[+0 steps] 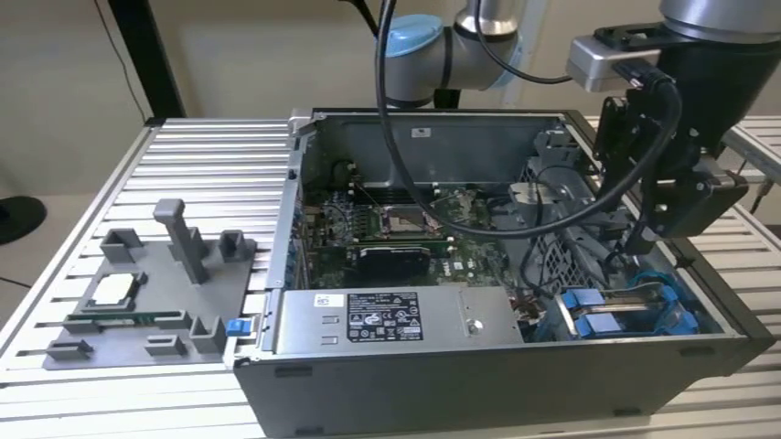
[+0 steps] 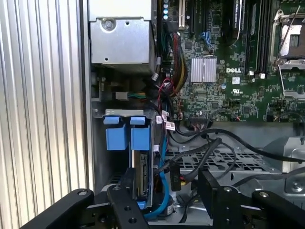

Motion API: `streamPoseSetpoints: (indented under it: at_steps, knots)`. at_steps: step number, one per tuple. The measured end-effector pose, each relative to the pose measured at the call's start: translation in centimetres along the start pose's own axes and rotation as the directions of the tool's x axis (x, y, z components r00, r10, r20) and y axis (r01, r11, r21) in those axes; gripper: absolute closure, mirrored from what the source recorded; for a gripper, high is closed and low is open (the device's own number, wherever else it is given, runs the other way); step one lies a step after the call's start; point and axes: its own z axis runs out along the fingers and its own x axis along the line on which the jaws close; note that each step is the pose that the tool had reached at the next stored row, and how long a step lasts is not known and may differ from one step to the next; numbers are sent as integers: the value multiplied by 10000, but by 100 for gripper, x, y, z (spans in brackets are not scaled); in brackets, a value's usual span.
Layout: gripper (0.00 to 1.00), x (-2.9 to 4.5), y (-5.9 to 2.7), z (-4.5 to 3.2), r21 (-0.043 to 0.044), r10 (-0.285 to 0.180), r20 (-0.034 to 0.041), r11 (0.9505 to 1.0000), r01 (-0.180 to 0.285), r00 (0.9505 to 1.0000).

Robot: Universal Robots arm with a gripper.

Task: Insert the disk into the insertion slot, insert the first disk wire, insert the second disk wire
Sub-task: 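Insert the first disk wire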

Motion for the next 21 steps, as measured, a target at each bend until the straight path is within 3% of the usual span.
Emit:
streamPoseSetpoints:
  at_steps: [2,8,9,21]
  knots:
    - [0,-5,28,2,72,2,-6,10000,-2,10000]
    - [0,-6,28,1,72,1,-17,10000,-1,10000]
    - [100,-6,29,2,72,1,-17,10000,-1,10000]
    - [100,-6,28,2,73,1,-18,10000,0,10000]
